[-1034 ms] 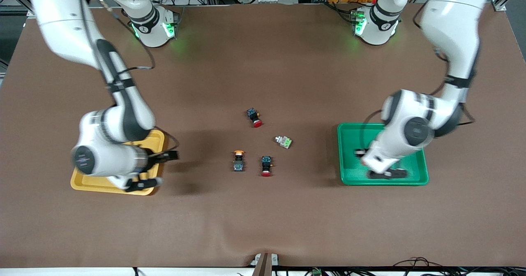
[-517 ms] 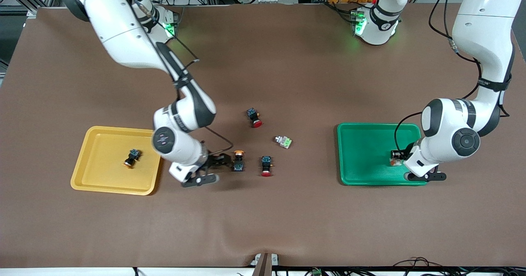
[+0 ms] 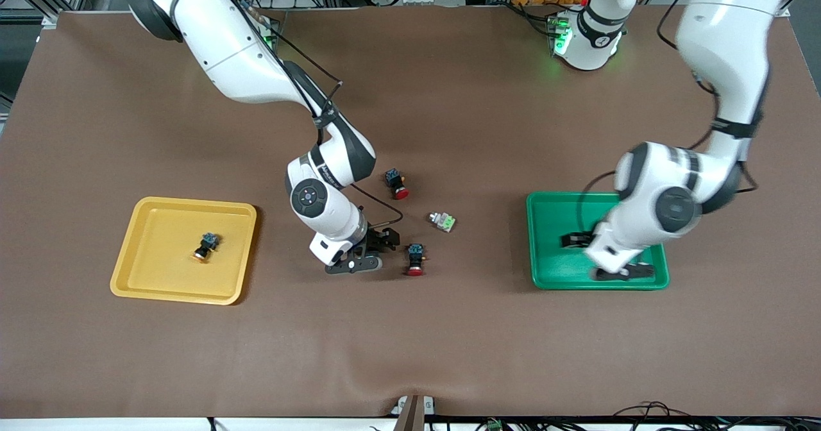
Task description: Place green and yellow buttons in trays
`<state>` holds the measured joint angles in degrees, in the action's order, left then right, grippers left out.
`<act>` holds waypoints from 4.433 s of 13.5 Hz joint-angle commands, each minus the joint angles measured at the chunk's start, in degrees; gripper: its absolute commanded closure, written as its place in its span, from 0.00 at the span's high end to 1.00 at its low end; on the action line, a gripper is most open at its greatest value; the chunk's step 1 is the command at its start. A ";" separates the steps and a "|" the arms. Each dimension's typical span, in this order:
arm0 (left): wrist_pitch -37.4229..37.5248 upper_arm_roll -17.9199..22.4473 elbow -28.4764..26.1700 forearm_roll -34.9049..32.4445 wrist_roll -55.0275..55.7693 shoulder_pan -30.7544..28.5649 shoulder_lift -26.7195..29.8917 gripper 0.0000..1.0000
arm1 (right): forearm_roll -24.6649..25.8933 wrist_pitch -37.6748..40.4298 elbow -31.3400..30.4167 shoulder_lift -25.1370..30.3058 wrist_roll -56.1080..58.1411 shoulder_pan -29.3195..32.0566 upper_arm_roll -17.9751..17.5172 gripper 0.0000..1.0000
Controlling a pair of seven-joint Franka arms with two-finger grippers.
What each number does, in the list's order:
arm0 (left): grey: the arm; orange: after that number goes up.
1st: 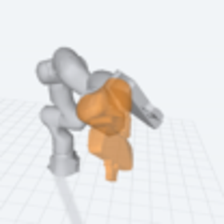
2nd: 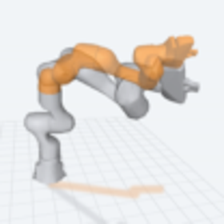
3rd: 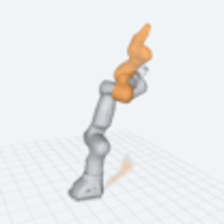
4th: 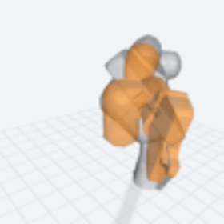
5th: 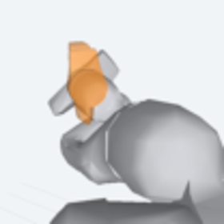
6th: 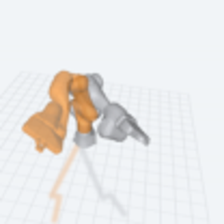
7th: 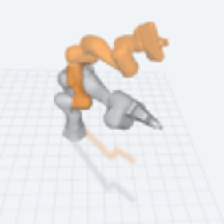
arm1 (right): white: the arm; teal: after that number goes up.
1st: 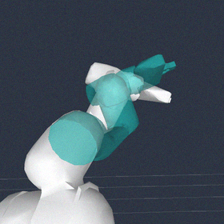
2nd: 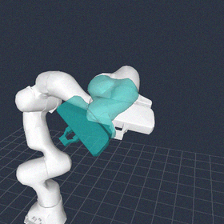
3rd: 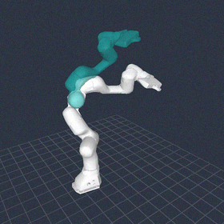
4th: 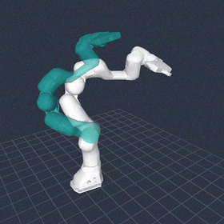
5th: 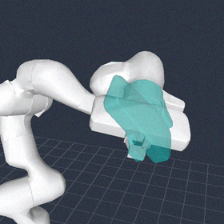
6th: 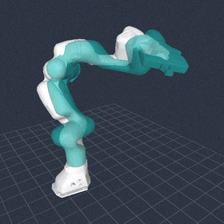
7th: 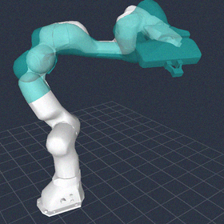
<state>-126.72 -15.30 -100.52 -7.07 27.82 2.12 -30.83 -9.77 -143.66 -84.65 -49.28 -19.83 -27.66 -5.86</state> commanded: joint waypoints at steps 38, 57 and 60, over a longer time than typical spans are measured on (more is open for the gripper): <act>13.87 1.94 13.51 -7.51 20.64 3.78 -9.51 0.00 | 8.89 39.95 -6.38 30.89 32.16 30.83 3.40 1.00; 24.93 1.32 13.77 2.33 -11.82 -5.37 14.55 1.00 | 8.53 56.89 -3.52 49.20 18.51 28.20 6.03 1.00; 31.78 1.24 13.94 2.33 -12.25 -5.29 20.44 1.00 | 8.80 58.39 -2.02 49.11 19.30 27.48 8.58 1.00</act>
<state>-98.83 -13.45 -85.21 -5.59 16.79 -2.84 -14.94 -1.87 -87.28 -88.39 0.21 -0.44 1.31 0.75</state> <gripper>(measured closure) 0.000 0.000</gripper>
